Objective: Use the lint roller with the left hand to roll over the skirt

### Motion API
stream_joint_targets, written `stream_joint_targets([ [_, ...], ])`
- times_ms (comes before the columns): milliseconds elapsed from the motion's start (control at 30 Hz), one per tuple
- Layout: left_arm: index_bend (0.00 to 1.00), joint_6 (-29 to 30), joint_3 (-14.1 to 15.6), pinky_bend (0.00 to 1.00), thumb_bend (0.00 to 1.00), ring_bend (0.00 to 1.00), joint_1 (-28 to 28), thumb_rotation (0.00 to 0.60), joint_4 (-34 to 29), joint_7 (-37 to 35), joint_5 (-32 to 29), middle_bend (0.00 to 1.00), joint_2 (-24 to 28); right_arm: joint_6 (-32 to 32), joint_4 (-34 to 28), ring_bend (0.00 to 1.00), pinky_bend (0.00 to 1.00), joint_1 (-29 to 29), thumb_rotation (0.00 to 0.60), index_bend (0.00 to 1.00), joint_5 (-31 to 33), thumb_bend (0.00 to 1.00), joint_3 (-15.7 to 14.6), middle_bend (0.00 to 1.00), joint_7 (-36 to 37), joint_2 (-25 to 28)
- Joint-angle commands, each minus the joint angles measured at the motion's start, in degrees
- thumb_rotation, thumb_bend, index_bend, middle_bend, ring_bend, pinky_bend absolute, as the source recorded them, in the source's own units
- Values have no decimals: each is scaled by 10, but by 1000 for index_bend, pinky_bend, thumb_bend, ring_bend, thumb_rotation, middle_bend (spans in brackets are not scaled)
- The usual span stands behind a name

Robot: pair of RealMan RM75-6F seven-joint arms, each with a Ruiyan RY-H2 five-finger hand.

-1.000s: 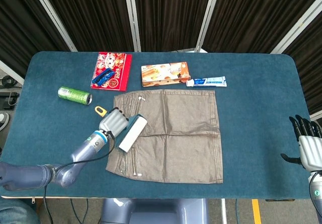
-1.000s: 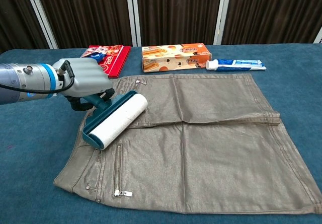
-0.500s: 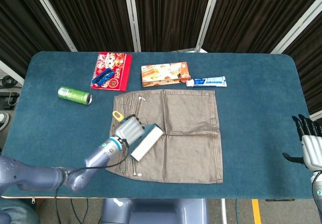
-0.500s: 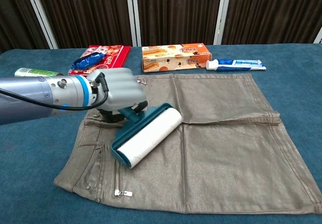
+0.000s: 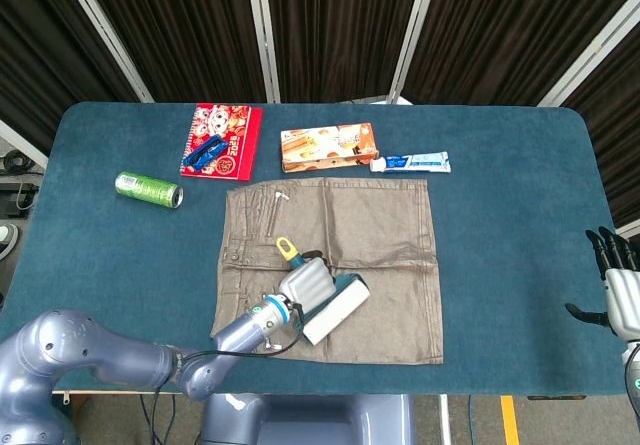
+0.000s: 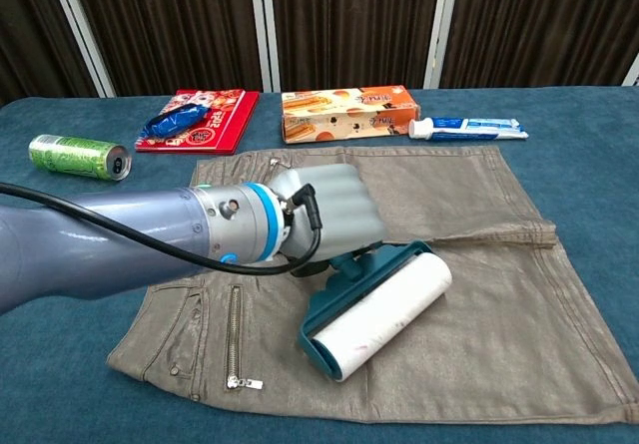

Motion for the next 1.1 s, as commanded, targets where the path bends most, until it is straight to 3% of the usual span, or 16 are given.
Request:
stream_joint_targets([
  [33,655,3,-1,446,901,408,-11,600,3,13,-13,464,-14,0,1,0,0,0,600,0,1,0,0,0,1,0],
  [333,655,15,13,446,902,409,-18,600,11,22,-31,464,-15,-3,5,0,0,0,600,0,5,0,1,0,4,0],
  [1100,655,23,108,446,901,408,70,600,46,-75,-32,464,117,0,-5,0,0,4,600,0,0,0,0,0,-22,-6],
])
